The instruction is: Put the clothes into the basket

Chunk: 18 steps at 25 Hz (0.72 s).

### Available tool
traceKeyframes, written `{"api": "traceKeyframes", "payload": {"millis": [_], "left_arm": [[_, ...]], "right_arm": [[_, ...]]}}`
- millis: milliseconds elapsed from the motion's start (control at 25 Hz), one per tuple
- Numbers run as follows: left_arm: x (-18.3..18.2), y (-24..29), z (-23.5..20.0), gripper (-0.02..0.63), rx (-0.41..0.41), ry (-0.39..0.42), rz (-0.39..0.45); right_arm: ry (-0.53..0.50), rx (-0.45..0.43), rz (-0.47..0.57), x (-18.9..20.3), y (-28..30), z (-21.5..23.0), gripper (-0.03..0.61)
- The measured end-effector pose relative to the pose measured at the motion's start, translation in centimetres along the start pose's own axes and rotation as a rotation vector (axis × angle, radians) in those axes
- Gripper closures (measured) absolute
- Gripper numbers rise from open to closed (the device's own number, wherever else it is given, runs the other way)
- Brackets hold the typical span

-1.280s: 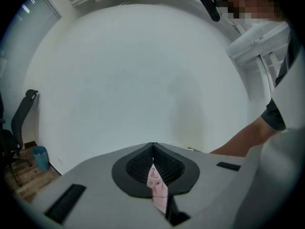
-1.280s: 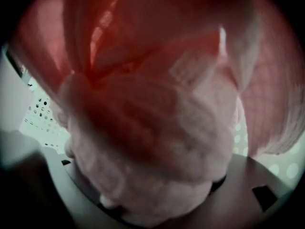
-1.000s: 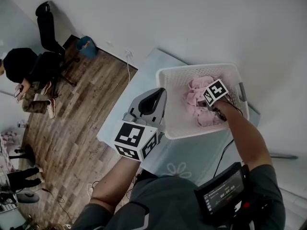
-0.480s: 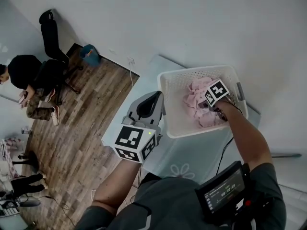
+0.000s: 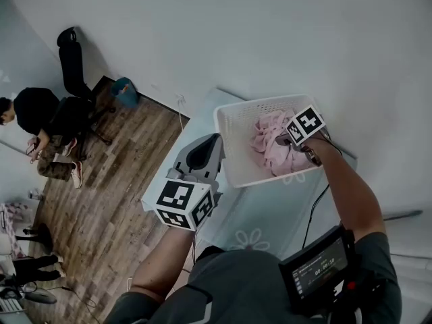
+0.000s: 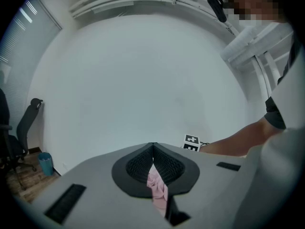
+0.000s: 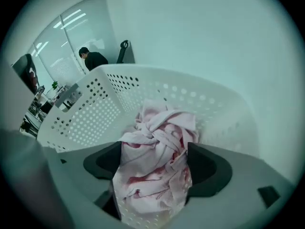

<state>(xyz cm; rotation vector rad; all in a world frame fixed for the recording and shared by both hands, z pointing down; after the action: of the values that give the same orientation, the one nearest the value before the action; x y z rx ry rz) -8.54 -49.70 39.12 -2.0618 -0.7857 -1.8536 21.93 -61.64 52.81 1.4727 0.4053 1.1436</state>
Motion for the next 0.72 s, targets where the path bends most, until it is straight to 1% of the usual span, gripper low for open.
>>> {"api": "traceKeyframes", "payload": {"millis": [120, 200, 400, 560, 640, 720], "left_arm": [[-0.7, -1.1, 1.3, 0.604, 0.007, 0.009, 0.021], [-0.8, -1.9, 2.2, 0.605, 0.01, 0.015, 0.032], [-1.8, -4.3, 4.5, 0.604, 0.022, 0.039, 0.053], [-1.5, -5.7, 6.2, 0.604, 0.01, 0.044, 0.063], [-1.3, -6.7, 7.0, 0.604, -0.002, 0.034, 0.068], [-1.4, -7.6, 7.8, 0.604, -0.009, 0.029, 0.072]], "right_arm": [[-0.006, 0.04, 0.105, -0.6, -3.5, -0.7, 0.149], [-0.001, 0.045, 0.177, -0.4, -5.6, -1.3, 0.149], [0.036, 0.005, 0.398, 0.7, -11.4, -3.7, 0.15], [0.029, -0.039, 0.536, 3.2, -14.4, -5.5, 0.16], [0.034, -0.054, 0.605, 4.9, -16.3, -6.6, 0.192], [0.044, -0.055, 0.678, 6.6, -18.5, -7.4, 0.247]]}}
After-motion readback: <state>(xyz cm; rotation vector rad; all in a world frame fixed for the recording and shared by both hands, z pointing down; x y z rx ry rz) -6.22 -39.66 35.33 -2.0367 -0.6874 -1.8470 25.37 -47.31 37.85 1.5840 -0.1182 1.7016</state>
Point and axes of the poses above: the fingertips, and each gripper's own axes: y forward along the fingers, z to its right, x out of its underside, the point moved 9 cm from there along -y, backward along the fingers, and after that the axes turned 7 degrees about -x, right-handed, at the moved point
